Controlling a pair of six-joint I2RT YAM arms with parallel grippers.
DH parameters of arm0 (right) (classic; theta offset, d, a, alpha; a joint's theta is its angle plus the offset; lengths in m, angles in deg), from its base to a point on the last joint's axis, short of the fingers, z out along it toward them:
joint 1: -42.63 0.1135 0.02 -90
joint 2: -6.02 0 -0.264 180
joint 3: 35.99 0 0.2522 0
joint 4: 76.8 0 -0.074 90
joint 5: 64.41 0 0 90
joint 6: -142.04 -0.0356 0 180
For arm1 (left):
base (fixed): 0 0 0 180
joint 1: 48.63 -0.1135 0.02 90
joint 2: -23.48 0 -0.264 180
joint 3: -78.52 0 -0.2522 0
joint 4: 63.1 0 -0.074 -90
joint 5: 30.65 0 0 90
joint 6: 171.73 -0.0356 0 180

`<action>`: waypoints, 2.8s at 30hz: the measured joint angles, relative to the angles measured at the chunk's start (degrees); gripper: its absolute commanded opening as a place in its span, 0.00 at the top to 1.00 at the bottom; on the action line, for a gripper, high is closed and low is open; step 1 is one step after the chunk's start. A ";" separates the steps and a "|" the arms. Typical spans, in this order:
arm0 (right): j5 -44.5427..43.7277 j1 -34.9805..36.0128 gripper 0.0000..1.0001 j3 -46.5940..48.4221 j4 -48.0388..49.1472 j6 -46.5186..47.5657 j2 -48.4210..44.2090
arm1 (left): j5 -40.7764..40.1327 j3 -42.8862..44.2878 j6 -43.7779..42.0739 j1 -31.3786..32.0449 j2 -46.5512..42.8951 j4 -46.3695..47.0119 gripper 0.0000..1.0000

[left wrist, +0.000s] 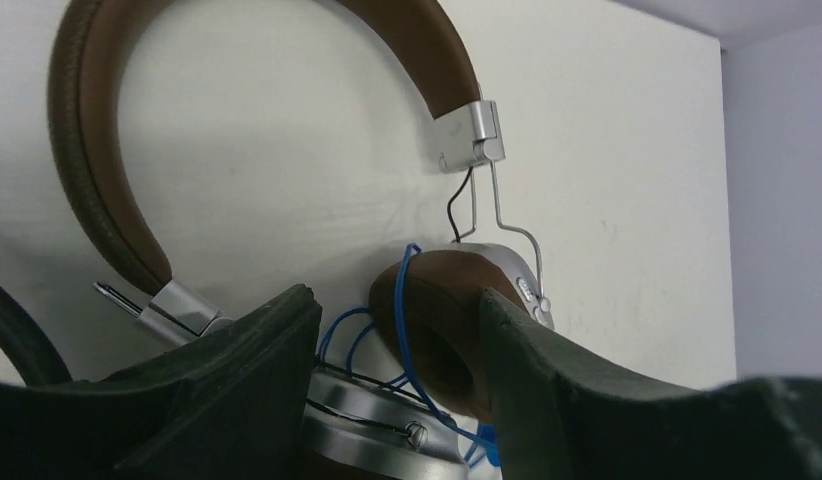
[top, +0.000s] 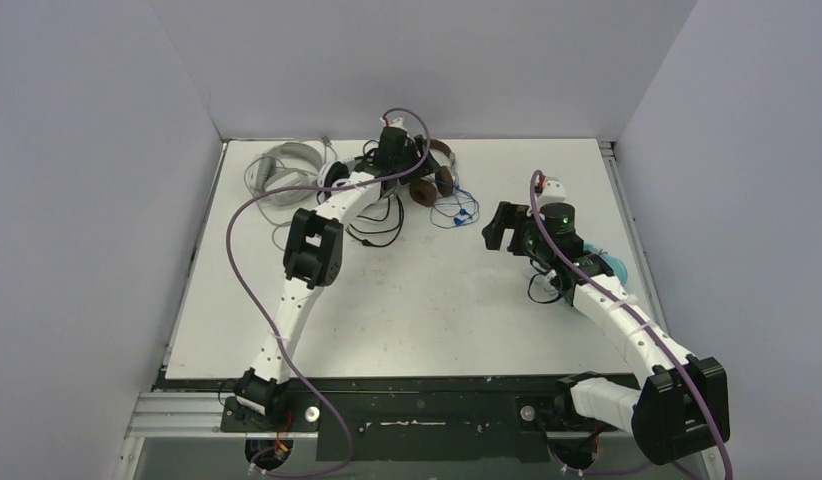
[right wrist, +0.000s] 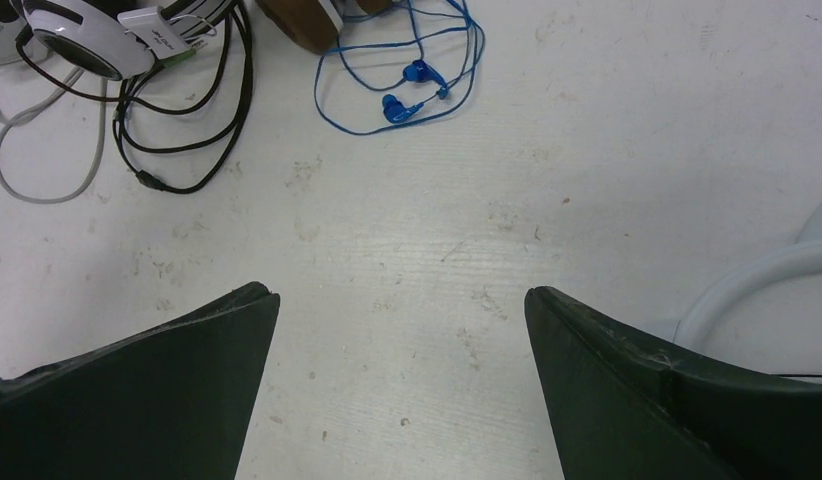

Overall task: Wrap the headphones
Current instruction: Move the headphones to the center of the board, then pick up the headphones from the center of the board.

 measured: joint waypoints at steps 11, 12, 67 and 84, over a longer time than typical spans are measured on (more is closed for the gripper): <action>-1.09 0.00 0.00 0.00 -3.61 -0.72 -4.68 | 3.54 -49.86 6.71 12.74 -30.53 7.41 0.41; -1.55 0.00 0.00 0.00 -4.20 -0.83 -4.81 | 2.49 -55.15 8.20 15.82 -34.05 8.92 0.39; 1.86 2.97 0.00 -5.70 -12.66 -1.20 -19.87 | -40.61 -75.91 5.44 31.56 -55.60 -17.94 0.88; 14.97 2.99 0.00 -4.81 -6.69 0.37 -20.55 | -48.54 -72.28 -12.57 25.33 -96.63 -20.74 0.96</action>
